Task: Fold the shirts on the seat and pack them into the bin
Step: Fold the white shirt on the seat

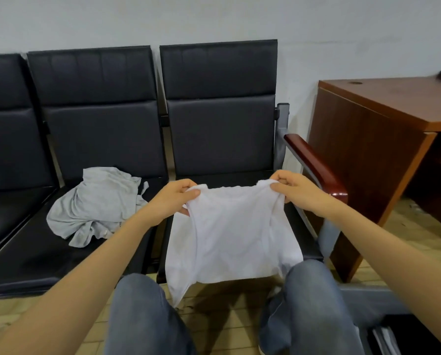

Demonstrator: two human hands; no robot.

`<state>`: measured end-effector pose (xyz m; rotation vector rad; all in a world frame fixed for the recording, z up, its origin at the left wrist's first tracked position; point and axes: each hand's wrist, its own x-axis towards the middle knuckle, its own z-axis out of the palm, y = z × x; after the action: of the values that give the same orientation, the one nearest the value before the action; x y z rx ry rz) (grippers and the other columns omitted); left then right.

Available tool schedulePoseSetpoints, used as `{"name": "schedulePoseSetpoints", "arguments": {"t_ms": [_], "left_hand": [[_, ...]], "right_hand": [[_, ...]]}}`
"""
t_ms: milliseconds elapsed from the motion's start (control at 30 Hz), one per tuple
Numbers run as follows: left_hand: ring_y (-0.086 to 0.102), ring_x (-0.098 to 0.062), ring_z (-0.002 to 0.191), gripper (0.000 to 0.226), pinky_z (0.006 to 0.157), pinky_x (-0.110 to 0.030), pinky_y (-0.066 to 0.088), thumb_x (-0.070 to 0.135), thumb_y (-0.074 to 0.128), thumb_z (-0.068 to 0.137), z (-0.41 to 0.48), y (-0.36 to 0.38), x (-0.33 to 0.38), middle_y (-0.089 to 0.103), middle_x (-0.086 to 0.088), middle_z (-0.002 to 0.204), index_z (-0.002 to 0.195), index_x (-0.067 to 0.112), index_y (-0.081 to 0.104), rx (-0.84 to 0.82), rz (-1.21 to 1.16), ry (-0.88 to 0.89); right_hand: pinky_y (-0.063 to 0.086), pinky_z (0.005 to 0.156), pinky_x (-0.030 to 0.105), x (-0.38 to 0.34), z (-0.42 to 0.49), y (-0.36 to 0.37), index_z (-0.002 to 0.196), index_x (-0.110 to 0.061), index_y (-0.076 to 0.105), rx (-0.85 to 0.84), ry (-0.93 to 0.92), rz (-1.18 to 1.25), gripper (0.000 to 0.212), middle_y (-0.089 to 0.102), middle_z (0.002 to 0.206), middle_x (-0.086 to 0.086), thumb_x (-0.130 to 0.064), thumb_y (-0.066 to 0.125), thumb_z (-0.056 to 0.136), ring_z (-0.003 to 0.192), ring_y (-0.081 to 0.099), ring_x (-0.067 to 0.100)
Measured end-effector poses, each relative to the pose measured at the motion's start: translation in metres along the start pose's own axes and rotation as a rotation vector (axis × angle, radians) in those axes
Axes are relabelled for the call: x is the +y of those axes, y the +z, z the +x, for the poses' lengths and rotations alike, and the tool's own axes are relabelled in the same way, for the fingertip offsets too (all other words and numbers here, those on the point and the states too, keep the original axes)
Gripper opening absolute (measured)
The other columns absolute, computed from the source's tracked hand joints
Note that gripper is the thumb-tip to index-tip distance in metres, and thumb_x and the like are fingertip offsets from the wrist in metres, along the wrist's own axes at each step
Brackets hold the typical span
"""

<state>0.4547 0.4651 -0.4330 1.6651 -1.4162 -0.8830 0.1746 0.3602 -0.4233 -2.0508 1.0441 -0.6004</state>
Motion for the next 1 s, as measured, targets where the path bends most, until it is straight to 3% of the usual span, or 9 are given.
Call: {"name": "schedulePoseSetpoints", "arguments": {"t_ms": [133,233,367,467,533,633,800,933,1000], "left_hand": [[0.064,-0.017,0.088,0.011,0.069,-0.028,0.056,0.018,0.052,0.097,0.074,-0.007,-0.005,0.064,-0.003,0.094,0.094,0.015,0.061,0.120,-0.028,-0.026],[0.063,-0.019,0.092,0.011,0.074,-0.032,0.057,0.019,0.052,0.097,0.141,-0.006,-0.027,0.063,-0.006,0.100,0.101,0.013,0.061,0.147,-0.015,-0.076],[0.062,-0.025,0.093,0.012,0.067,-0.029,0.054,0.017,0.053,0.096,0.228,0.009,-0.089,0.063,-0.011,0.102,0.102,0.010,0.061,0.158,0.046,-0.191],[0.060,-0.027,0.100,0.019,0.076,-0.029,0.048,0.015,0.052,0.096,0.276,0.029,-0.138,0.064,-0.013,0.106,0.107,0.007,0.065,0.173,0.212,-0.268],[0.059,-0.027,0.103,0.020,0.079,-0.026,0.041,0.016,0.053,0.096,0.293,0.038,-0.166,0.066,-0.013,0.110,0.108,0.008,0.066,0.170,0.316,-0.292],[0.060,-0.029,0.101,0.020,0.085,-0.032,0.044,0.021,0.054,0.095,0.309,0.048,-0.199,0.066,-0.013,0.108,0.106,0.010,0.067,0.182,0.429,-0.310],[0.058,-0.028,0.101,0.024,0.085,-0.036,0.045,0.030,0.057,0.093,0.314,0.062,-0.221,0.064,-0.011,0.108,0.107,0.010,0.062,0.315,0.565,-0.271],[0.053,-0.030,0.109,0.039,0.090,-0.038,0.042,0.031,0.059,0.093,0.313,0.064,-0.214,0.053,-0.015,0.123,0.121,0.007,0.049,0.339,0.511,-0.289],[0.047,-0.030,0.118,0.047,0.096,-0.038,0.040,0.032,0.056,0.094,0.299,0.066,-0.203,0.044,-0.014,0.134,0.132,0.007,0.042,0.342,0.546,-0.205]], "right_hand": [[0.054,0.084,0.035,0.009,0.081,-0.003,0.092,-0.023,0.055,0.048,0.069,0.049,0.010,0.062,0.098,0.002,-0.023,0.048,0.099,0.094,0.062,0.020],[0.053,0.075,0.028,0.030,0.148,0.007,0.089,-0.023,0.055,0.053,0.163,0.080,0.011,0.059,0.094,0.000,-0.023,0.048,0.098,0.090,0.061,0.018],[0.049,0.078,0.033,0.092,0.231,0.040,0.087,-0.019,0.055,0.039,0.294,0.049,0.014,0.055,0.088,0.000,-0.019,0.046,0.098,0.088,0.056,0.021],[0.042,0.075,0.033,0.147,0.273,0.071,0.092,-0.015,0.053,0.047,0.376,-0.065,0.011,0.053,0.086,0.001,-0.016,0.044,0.098,0.088,0.051,0.021],[0.038,0.075,0.029,0.172,0.292,0.089,0.096,-0.015,0.055,0.029,0.420,-0.134,0.010,0.054,0.094,0.005,-0.016,0.045,0.098,0.090,0.051,0.022],[0.037,0.080,0.027,0.198,0.307,0.108,0.110,-0.010,0.061,-0.012,0.459,-0.268,0.019,0.059,0.106,0.009,-0.016,0.047,0.098,0.103,0.055,0.026],[0.042,0.075,0.029,0.228,0.312,0.128,0.101,-0.011,0.062,0.136,0.470,-0.310,0.019,0.062,0.108,0.011,-0.026,0.062,0.091,0.094,0.057,0.022],[0.046,0.089,0.038,0.225,0.308,0.128,0.117,-0.009,0.052,0.203,0.465,-0.345,0.041,0.053,0.120,0.012,-0.035,0.065,0.088,0.112,0.051,0.028],[0.044,0.093,0.037,0.218,0.296,0.122,0.121,-0.008,0.050,0.247,0.451,-0.286,0.041,0.051,0.125,0.013,-0.035,0.061,0.091,0.116,0.049,0.028]]}}
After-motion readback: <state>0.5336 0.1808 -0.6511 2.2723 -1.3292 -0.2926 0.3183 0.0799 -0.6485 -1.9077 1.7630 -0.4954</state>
